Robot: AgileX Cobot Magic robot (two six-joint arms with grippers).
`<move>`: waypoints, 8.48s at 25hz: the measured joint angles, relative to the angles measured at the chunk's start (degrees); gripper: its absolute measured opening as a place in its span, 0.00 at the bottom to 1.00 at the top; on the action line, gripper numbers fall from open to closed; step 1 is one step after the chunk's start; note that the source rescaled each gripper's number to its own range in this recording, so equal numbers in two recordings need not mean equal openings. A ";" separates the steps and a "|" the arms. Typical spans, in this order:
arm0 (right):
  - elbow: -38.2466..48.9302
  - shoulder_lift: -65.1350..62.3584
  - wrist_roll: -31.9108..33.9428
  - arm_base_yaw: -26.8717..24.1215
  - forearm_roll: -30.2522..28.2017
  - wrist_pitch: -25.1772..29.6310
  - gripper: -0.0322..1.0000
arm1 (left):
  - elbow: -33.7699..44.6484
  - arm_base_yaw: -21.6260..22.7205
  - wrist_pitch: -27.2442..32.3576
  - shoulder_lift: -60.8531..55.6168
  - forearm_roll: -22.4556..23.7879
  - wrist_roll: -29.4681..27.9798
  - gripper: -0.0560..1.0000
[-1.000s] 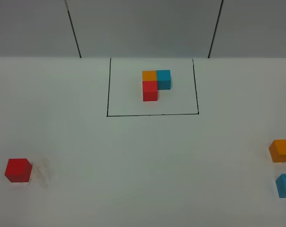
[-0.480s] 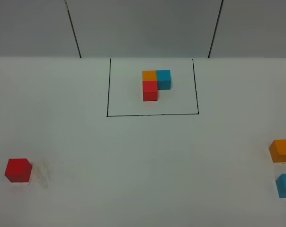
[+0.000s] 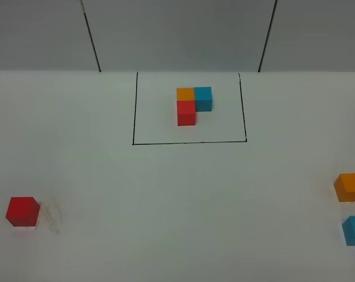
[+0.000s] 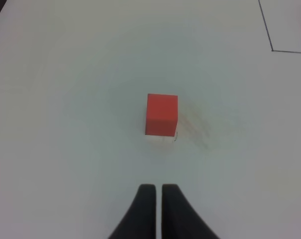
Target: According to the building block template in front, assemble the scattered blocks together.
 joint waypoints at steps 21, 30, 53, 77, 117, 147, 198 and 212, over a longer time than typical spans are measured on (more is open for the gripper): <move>0.00 0.00 0.00 0.00 0.00 0.00 0.03 | 0.00 0.00 0.00 0.00 0.00 0.00 0.05; 0.00 0.00 0.00 0.00 0.00 0.00 0.03 | 0.00 0.00 0.00 0.00 0.00 -0.05 0.05; 0.00 0.00 0.00 0.00 0.00 0.00 0.03 | -0.60 0.00 -0.91 0.00 -0.23 2.10 0.66; 0.00 0.00 0.00 0.00 0.00 0.00 0.03 | -11.27 0.00 -11.71 31.07 3.03 0.37 0.64; 0.00 0.00 0.00 0.00 0.00 0.00 0.03 | -11.32 0.00 -25.80 78.16 -2.84 8.49 0.64; 0.00 0.00 0.00 0.00 0.00 0.00 0.03 | -11.34 0.00 -37.22 91.21 -10.24 15.88 0.74; 0.00 0.00 0.00 0.00 0.00 0.00 0.03 | -12.85 0.00 -40.87 92.07 -16.45 19.23 0.49; 0.00 0.00 0.00 0.00 0.00 0.00 0.03 | -18.66 0.00 -23.29 76.04 -16.46 18.46 0.49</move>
